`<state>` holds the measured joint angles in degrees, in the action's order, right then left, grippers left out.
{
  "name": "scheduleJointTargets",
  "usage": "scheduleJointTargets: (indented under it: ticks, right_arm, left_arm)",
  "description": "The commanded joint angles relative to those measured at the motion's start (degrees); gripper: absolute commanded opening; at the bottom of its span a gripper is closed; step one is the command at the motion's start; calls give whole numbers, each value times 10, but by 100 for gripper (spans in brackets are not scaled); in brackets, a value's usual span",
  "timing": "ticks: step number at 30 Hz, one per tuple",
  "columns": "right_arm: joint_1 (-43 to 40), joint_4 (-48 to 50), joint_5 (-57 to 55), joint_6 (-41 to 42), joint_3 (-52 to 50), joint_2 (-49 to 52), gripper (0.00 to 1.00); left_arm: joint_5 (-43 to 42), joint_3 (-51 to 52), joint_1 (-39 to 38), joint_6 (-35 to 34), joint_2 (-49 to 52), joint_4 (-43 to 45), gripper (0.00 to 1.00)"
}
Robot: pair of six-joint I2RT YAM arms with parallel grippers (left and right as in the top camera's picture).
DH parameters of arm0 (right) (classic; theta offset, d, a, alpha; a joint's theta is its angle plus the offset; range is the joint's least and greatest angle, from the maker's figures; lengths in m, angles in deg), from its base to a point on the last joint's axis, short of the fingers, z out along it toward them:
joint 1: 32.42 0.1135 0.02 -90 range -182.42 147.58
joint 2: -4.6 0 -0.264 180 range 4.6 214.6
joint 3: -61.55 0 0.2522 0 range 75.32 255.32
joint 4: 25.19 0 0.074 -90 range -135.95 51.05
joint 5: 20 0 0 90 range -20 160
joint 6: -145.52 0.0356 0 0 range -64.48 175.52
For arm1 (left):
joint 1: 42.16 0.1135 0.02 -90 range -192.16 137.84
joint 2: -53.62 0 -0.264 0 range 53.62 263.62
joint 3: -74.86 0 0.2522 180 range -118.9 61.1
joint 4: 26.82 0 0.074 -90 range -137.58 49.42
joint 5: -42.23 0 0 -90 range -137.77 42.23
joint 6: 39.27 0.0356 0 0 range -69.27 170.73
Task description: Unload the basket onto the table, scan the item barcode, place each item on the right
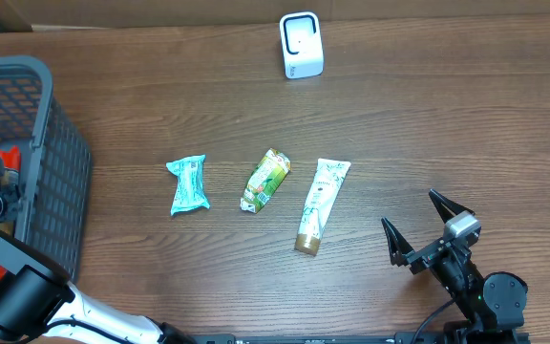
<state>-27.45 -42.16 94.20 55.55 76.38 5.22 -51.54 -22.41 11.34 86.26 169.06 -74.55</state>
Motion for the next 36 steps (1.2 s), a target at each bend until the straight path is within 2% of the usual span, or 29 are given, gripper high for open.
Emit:
scheduleJointTargets:
  ticks: [1, 11, 19, 21, 22, 23, 24, 25, 26, 27, 36]
  right_arm:
    - [3, 1, 3, 2, -6, -4, 100]
    - [3, 1, 3, 2, -6, -4, 100]
    - [3, 1, 3, 2, -6, -4, 100]
    - [3, 1, 3, 2, -6, -4, 100]
    - [3, 1, 3, 2, -6, -4, 100]
    - [3, 1, 3, 2, -6, -4, 100]
    - [3, 1, 3, 2, -6, -4, 100]
    - [3, 1, 3, 2, -6, -4, 100]
    - [3, 1, 3, 2, -6, -4, 100]
    - [3, 1, 3, 2, -6, -4, 100]
    - [3, 1, 3, 2, -6, -4, 100]
  left_arm:
    - [24, 9, 2, -8, 15, 15, 100]
    - [49, 9, 2, -8, 17, 35, 100]
    - [40, 9, 2, -14, 62, 31, 100]
    - [36, 9, 1, -26, 71, 30, 87]
    - [30, 9, 0, -33, 73, 30, 73]
    - [19, 9, 0, -34, 74, 30, 50]
    - [5, 9, 0, -34, 74, 30, 32]
    - [-8, 9, -1, -34, 74, 30, 17]
    - [-16, 9, -2, -34, 73, 30, 7]
    - [-20, 8, -2, -34, 73, 31, 4]
    - [-26, -32, -21, -54, 45, -24, 4]
